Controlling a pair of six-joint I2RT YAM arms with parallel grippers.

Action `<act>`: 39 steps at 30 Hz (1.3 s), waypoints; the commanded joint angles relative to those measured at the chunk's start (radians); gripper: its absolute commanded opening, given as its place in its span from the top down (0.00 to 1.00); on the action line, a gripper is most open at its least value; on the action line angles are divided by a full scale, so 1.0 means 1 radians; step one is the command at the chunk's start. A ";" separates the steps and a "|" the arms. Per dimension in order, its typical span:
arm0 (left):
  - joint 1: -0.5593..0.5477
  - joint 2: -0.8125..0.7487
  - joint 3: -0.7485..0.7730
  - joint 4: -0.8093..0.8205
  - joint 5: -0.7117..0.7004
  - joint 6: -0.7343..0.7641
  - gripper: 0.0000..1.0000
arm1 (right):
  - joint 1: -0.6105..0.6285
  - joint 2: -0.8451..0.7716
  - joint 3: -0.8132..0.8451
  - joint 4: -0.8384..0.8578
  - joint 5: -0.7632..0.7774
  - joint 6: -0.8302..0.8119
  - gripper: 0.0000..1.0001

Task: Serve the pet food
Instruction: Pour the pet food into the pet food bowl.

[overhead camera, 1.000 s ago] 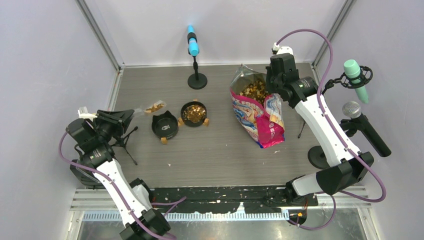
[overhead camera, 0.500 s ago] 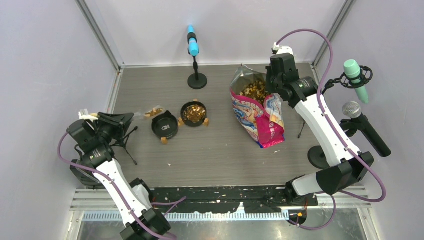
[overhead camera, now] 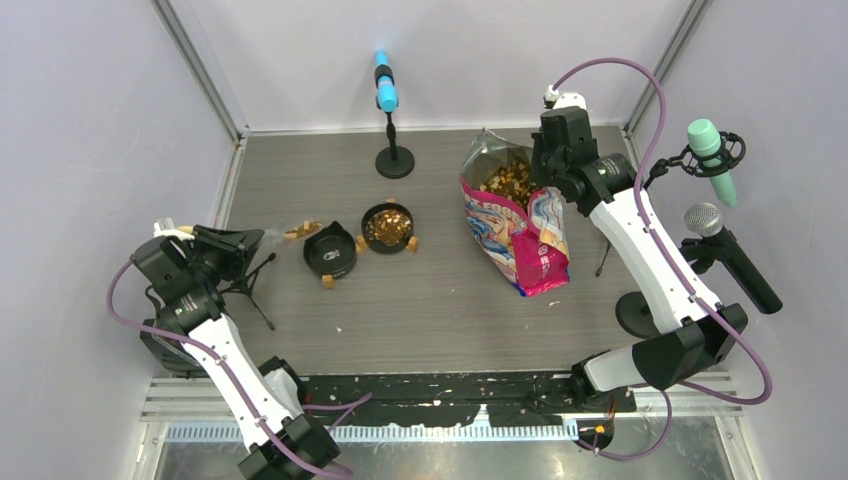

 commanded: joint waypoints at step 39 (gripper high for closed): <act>-0.152 0.045 0.164 -0.108 -0.227 0.157 1.00 | -0.011 -0.055 -0.028 -0.013 0.014 0.006 0.95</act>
